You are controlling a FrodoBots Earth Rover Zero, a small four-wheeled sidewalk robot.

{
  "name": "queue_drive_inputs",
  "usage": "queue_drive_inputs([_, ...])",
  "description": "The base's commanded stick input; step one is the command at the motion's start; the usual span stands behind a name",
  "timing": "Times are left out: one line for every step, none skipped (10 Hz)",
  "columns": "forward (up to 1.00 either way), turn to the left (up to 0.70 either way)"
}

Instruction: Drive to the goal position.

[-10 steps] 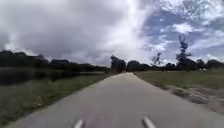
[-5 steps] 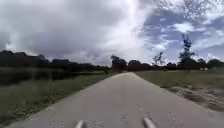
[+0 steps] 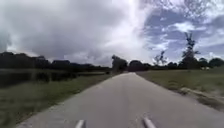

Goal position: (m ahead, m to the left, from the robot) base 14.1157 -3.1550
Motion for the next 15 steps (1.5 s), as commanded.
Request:
queue_drive_inputs([0.70,-0.12])
queue_drive_inputs([0.70,-0.26])
queue_drive_inputs([0.70,-0.09])
queue_drive_inputs([0.70,0.00])
queue_drive_inputs([0.70,0.00])
queue_drive_inputs([0.70,0.00])
queue_drive_inputs([0.70,0.00])
queue_drive_inputs([0.70,0.00])
queue_drive_inputs([0.70,0.00])
queue_drive_inputs([0.70,0.00])
queue_drive_inputs([0.70,0.00])
queue_drive_inputs([0.70,-0.11])
queue_drive_inputs([0.70,-0.32])
queue_drive_inputs([0.70,0.00])
queue_drive_inputs([0.70,0.00])
